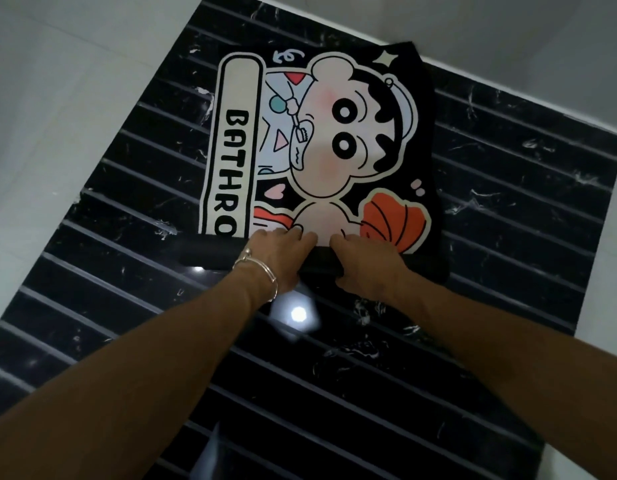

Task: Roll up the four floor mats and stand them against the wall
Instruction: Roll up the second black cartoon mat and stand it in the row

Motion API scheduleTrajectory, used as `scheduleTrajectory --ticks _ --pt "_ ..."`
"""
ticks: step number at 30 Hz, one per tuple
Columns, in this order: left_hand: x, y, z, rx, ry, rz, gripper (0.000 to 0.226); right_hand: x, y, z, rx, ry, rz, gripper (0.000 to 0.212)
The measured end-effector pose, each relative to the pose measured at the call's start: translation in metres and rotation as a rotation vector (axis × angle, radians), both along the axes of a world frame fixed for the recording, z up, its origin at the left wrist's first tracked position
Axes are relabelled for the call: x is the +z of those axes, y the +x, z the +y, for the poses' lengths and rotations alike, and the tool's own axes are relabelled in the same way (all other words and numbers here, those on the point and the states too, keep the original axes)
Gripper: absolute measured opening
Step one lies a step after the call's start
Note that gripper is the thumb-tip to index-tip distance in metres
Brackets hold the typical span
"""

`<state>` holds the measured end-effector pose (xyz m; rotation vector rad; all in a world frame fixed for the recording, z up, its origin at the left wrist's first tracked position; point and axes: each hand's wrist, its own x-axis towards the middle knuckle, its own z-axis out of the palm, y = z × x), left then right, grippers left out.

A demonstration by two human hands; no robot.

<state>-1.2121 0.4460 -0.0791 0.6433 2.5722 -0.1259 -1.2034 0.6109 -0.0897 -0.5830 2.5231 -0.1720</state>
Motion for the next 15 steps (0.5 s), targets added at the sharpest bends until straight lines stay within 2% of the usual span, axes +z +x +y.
scheduleTrajectory --ticks 2,3,8,10,13,15 --pt "-0.002 0.004 -0.001 0.014 0.007 -0.002 0.042 0.003 -0.012 0.0 0.021 -0.055 -0.16 0.034" --pt "-0.002 0.004 -0.001 0.039 0.007 -0.039 0.04 0.005 -0.013 -0.001 0.025 -0.065 -0.165 0.034" --pt "0.0 -0.008 0.0 0.009 -0.024 -0.182 0.034 -0.001 0.013 -0.004 0.028 0.033 0.118 0.038" --pt "0.0 -0.006 0.001 0.003 0.026 -0.138 0.041 0.001 0.006 -0.003 0.014 0.016 0.049 0.036" --pt "-0.004 0.002 0.003 -0.008 0.036 -0.057 0.046 0.01 -0.016 0.0 0.032 0.012 -0.257 0.037" --pt "-0.005 0.003 0.003 0.019 0.018 -0.099 0.041 0.011 -0.011 -0.002 0.048 0.004 -0.186 0.037"
